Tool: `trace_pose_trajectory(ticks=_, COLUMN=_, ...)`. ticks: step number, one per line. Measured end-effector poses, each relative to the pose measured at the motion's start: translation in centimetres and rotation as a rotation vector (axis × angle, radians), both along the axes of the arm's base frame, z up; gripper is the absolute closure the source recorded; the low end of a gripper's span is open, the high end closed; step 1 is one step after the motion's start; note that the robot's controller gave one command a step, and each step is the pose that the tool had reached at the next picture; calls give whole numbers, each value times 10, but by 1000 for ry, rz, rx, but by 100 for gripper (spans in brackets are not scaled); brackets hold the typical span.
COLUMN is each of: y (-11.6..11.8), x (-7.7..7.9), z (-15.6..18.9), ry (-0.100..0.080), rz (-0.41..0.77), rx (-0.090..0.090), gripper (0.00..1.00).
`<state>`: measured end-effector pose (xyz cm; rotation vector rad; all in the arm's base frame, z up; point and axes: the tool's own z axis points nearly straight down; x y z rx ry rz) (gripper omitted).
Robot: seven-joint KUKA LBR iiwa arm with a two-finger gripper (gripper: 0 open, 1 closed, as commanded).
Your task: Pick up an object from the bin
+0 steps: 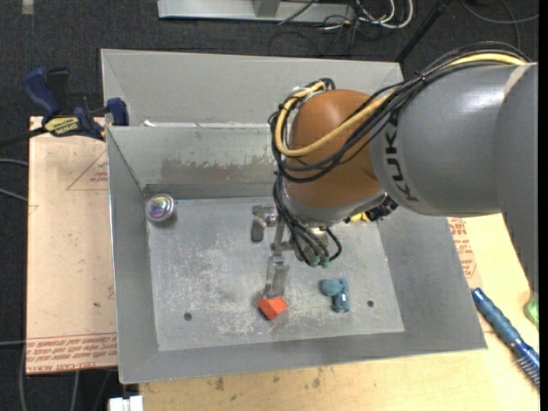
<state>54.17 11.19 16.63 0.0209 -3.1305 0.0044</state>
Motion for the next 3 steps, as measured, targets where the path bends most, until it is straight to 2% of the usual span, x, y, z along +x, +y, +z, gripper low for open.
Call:
trace_pose_trajectory(ticks=1, y=-47, x=-50, z=-99, ry=-13, rz=127, rx=5, gripper=0)
trace_pose_trajectory(ticks=2, y=-45, x=-50, z=-96, ry=-12, rz=130, rx=5, gripper=100)
trace_pose_trajectory(ticks=3, y=-45, x=-48, z=-96, ry=-15, rz=129, rx=5, gripper=0)
